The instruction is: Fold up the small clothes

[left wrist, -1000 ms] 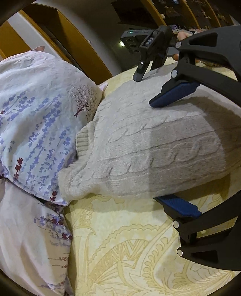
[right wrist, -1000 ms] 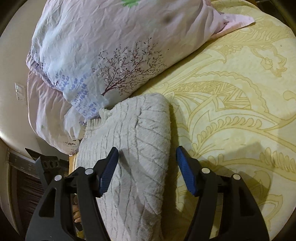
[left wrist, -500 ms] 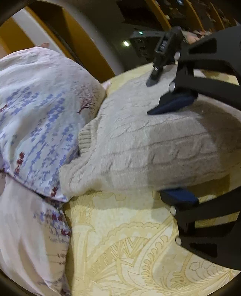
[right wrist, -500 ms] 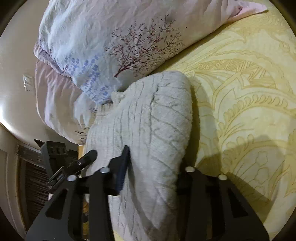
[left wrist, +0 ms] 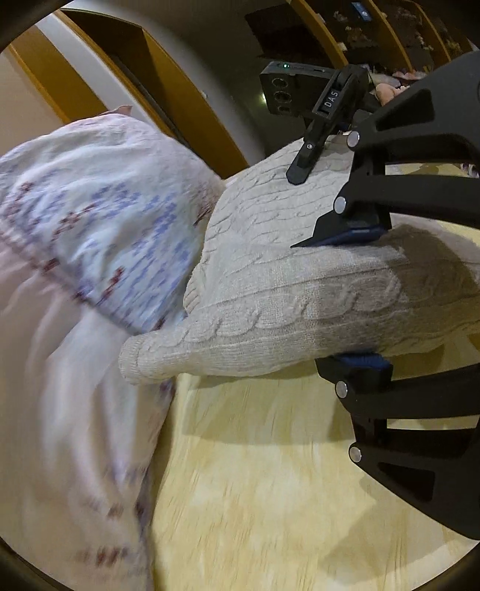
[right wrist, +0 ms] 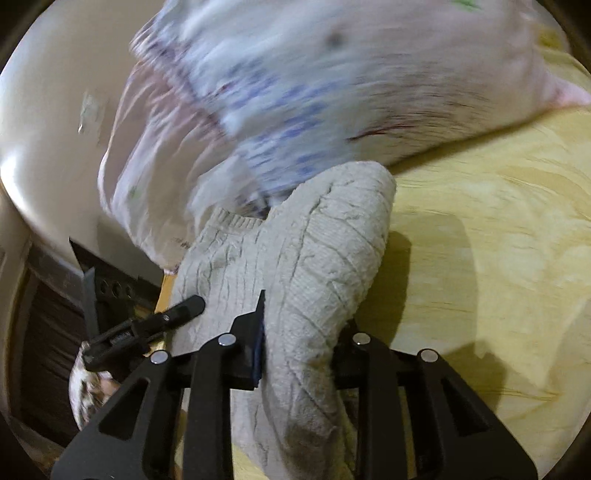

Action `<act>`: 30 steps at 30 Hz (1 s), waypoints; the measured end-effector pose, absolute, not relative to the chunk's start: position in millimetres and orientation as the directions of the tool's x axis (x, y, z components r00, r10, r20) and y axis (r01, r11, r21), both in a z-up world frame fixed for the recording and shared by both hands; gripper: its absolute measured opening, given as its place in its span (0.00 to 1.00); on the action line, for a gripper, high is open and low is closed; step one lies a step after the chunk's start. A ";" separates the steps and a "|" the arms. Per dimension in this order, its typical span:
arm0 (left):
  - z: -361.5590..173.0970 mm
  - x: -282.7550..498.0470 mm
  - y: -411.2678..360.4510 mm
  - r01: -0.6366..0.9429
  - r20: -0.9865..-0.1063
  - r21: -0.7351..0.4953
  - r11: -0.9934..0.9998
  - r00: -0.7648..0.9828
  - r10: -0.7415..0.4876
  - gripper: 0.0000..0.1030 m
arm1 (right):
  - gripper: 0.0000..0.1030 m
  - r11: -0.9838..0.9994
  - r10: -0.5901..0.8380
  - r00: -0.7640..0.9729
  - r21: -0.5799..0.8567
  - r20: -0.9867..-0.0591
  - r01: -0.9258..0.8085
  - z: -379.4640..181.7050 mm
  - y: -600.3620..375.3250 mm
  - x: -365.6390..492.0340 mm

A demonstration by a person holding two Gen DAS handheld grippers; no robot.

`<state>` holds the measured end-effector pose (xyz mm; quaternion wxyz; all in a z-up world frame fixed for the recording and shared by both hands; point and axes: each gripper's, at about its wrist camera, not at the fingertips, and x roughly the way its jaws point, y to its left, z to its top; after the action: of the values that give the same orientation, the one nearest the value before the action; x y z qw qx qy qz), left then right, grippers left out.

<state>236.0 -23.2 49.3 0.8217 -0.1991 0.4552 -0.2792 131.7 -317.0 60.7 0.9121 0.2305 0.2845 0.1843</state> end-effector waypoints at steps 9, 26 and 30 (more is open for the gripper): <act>13.3 255.2 41.0 0.155 -0.696 -0.570 0.807 0.431 -0.575 0.55 | 0.29 0.895 0.318 0.792 0.441 -0.522 -0.068 23.4 -253.8 157.0; 75.5 173.8 -16.7 0.329 -0.622 -0.113 0.937 0.712 -0.325 0.70 | 0.22 0.959 0.262 0.840 0.227 -0.475 -0.171 53.7 -238.0 100.8; 53.6 178.6 -35.5 0.314 -0.679 -0.052 0.948 0.685 -0.264 0.70 | 0.20 0.984 0.172 0.838 0.130 -0.519 -0.121 41.6 -228.7 105.2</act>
<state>178.6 -35.5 53.6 0.9172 0.0340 0.3643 -0.1574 105.2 -228.7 41.6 0.9574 0.0460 0.2745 0.0765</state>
